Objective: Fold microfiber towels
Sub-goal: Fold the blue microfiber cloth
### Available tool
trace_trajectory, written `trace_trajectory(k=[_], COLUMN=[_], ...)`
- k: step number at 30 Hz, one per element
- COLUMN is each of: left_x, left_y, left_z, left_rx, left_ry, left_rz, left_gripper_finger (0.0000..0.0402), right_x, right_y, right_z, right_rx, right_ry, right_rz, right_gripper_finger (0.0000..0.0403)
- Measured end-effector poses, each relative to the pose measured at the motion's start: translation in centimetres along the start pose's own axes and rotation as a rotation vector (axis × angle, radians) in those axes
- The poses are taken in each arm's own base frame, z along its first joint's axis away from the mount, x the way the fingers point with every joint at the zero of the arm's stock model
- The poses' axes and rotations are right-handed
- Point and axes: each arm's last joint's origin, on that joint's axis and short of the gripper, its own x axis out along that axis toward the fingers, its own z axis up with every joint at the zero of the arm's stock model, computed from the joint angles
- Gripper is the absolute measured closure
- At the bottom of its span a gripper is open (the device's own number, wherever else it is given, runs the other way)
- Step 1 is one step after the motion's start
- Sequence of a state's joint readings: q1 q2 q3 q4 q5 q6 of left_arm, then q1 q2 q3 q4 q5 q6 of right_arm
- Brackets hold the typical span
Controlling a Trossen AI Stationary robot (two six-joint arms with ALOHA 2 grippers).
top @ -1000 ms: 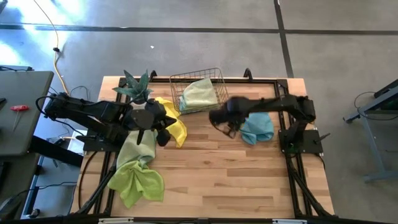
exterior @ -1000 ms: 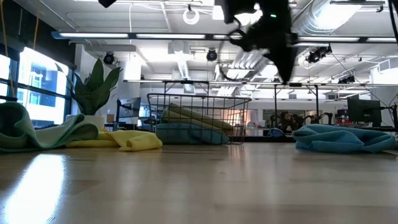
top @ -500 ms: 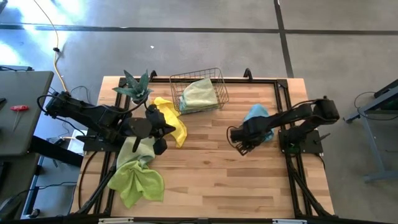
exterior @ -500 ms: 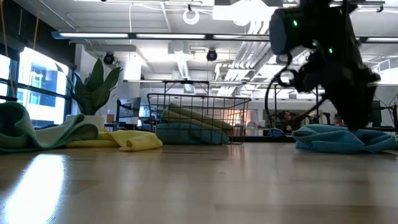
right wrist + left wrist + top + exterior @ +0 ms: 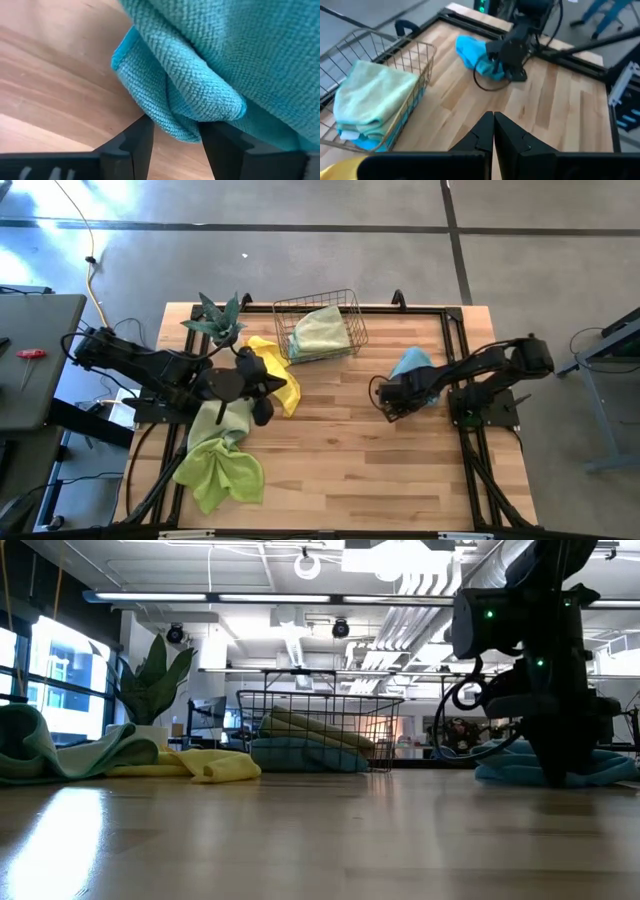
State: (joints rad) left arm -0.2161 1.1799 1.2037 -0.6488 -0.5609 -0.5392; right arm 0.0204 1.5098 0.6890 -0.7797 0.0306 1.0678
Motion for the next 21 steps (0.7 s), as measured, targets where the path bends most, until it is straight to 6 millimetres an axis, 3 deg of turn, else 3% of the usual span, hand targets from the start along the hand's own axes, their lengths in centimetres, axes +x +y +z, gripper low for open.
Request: trace_trajectory(k=[4, 10, 15, 21], left_x=[0.2, 0.8, 1.4, 2.7], left_y=[-0.2, -0.6, -1.0, -1.8], left_z=[0.3, 0.4, 0.3, -0.6], left_rx=[-0.009, -0.018, -0.016, 0.011], left_ry=[-0.045, -0.073, -0.067, 0.023], left_rz=[0.025, 0.041, 0.038, -0.034], left_gripper_finger=[0.0399, 0.0399, 0.0399, 0.0399], right_x=[0.1, 0.1, -0.7, -7.4], right_y=[0.1, 0.2, 0.4, 1.8], right_z=[0.1, 0.2, 0.3, 0.1], right_rx=[-0.022, -0.062, -0.108, -0.226], right_ry=[-0.016, -0.032, -0.027, -0.119], right_rz=[0.007, 0.009, 0.024, 0.223], right_gripper_finger=[0.0279, 0.0385, 0.039, 0.0399])
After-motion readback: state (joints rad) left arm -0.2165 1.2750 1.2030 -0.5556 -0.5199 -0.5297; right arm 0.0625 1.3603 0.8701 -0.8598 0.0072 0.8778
